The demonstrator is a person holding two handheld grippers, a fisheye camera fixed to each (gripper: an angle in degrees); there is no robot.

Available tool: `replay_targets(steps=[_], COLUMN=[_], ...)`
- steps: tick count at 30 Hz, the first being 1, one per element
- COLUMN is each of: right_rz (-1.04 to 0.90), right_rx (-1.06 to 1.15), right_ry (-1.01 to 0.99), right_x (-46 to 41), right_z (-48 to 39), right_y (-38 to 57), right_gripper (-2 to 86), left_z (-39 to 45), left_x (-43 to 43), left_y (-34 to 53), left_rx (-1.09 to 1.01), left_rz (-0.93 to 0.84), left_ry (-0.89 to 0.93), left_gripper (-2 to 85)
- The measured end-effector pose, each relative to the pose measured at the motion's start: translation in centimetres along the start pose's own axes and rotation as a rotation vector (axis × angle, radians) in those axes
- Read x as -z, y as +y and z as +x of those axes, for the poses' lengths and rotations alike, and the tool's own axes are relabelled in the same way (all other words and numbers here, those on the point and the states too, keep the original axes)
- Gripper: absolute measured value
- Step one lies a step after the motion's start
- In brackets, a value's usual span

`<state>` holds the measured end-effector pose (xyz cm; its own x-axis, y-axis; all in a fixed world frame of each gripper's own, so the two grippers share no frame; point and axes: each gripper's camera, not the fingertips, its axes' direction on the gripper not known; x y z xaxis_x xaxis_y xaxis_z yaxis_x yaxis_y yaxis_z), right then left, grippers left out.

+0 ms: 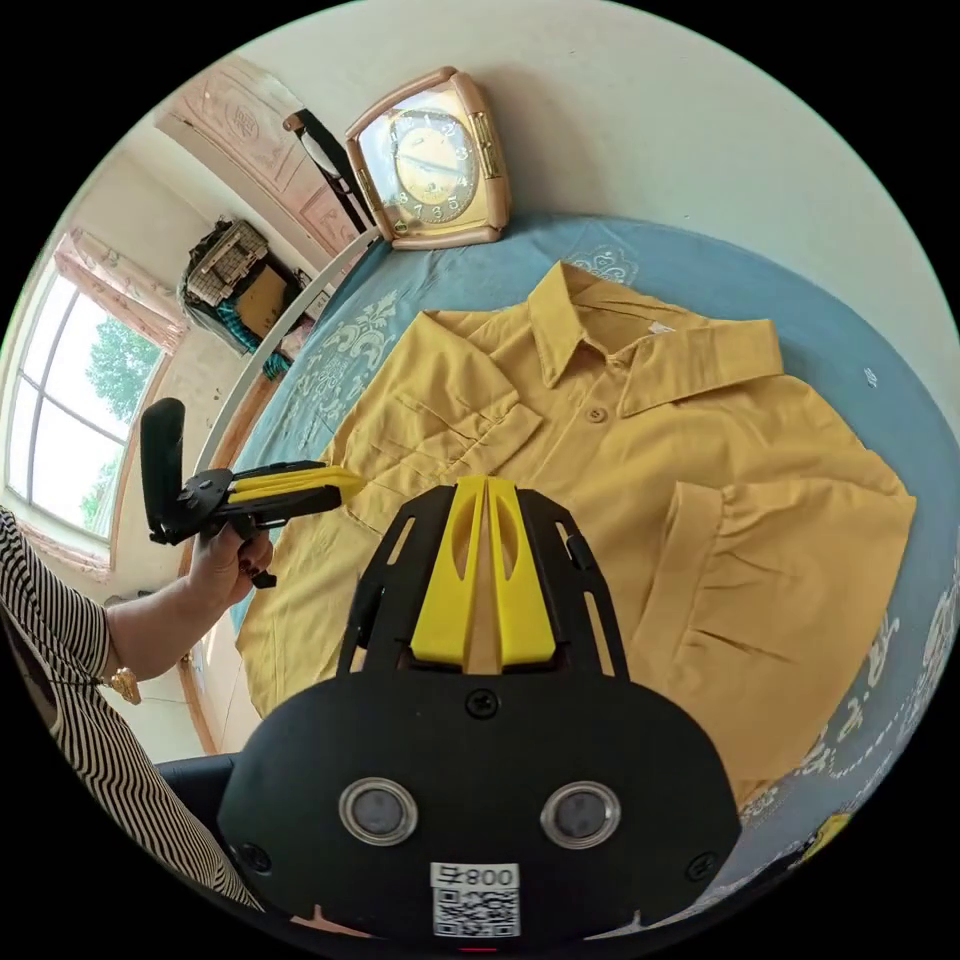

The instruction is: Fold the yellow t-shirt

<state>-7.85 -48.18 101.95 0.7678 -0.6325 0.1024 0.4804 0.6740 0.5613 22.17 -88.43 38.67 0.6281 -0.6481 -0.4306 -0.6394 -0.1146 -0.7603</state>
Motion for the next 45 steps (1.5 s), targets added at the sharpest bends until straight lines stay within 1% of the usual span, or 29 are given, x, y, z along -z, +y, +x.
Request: replay_targets(steps=[6,8,11,14,16,17,20,21,23,24,26,30,33,35,36,37,40,43,45], right_rz=[0.03,0.034,0.053,0.019,-0.025,0.026,0.036,0.035,0.026,0.037,0.093,0.196,0.15,0.116,0.137,0.137,0.175,0.184,0.182], right_rx=[-0.182,-0.226,-0.279,-0.334,-0.361,-0.369,-0.373,-0.371,-0.362,-0.353,-0.365,-0.469,-0.525,-0.539,-0.544,-0.545,-0.569,-0.581,-0.574], right_ry=[0.12,0.126,0.156,0.181,0.161,0.14,0.101,0.091,0.068,0.072,0.103,0.179,0.219,0.212,0.207,0.206,0.178,0.153,0.152], right_x=[6.5,7.8,9.7,10.1,9.6,10.2,11.4,11.8,12.7,13.8,16.1,20.8,21.6,21.6,22.1,22.2,23.2,24.1,24.8], right_z=[4.3,5.1,5.7,6.6,7.3,7.3,7.4,7.4,7.4,7.3,7.5,10.4,12.6,13.0,12.7,12.6,12.5,12.7,12.5], right_y=[5.8,7.4,9.8,12.0,13.1,13.8,14.8,15.0,15.4,15.7,16.7,19.5,21.1,22.1,22.9,23.3,24.7,25.3,25.7], right_gripper=[0.2,0.2,0.1,0.2,0.2,0.2,0.2,0.2,0.2,0.2,0.2,0.1,0.1,0.1,0.1,0.1,0.1,0.1,0.1], left_z=[3.5,5.1,8.0,11.8,14.4,15.8,17.9,18.0,17.8,17.9,18.8,21.5,23.6,24.6,24.7,25.0,25.6,26.0,26.6], left_x=[-2.3,-2.7,-4.2,-6.1,-7.5,-8.8,-12.5,-13.1,-13.3,-13.2,-12.2,-12.9,-14.7,-17.4,-17.8,-17.7,-17.8,-16.9,-17.3], left_y=[-3.8,-5.4,-8.0,-11.3,-13.3,-14.6,-16.8,-17.0,-17.7,-17.8,-18.4,-21.0,-23.2,-24.3,-24.4,-24.5,-24.9,-25.7,-26.5], left_rx=[-0.064,-0.093,-0.148,-0.235,-0.298,-0.332,-0.344,-0.344,-0.296,-0.289,-0.309,-0.385,-0.427,-0.434,-0.427,-0.433,-0.458,-0.462,-0.477], left_rz=[-0.028,0.001,-0.003,-0.007,-0.014,-0.033,-0.124,-0.145,-0.157,-0.158,-0.099,-0.075,-0.059,-0.134,-0.137,-0.105,-0.123,-0.058,-0.055], left_ry=[0.019,0.075,0.148,0.237,0.256,0.239,0.136,0.129,0.19,0.193,0.204,0.165,0.066,0.033,0.033,0.047,0.049,0.107,0.134], left_gripper=[0.5,0.4,0.3,0.3,0.3,0.3,0.3,0.3,0.3,0.3,0.3,0.3,0.3,0.3,0.3,0.4,0.3,0.3,0.2])
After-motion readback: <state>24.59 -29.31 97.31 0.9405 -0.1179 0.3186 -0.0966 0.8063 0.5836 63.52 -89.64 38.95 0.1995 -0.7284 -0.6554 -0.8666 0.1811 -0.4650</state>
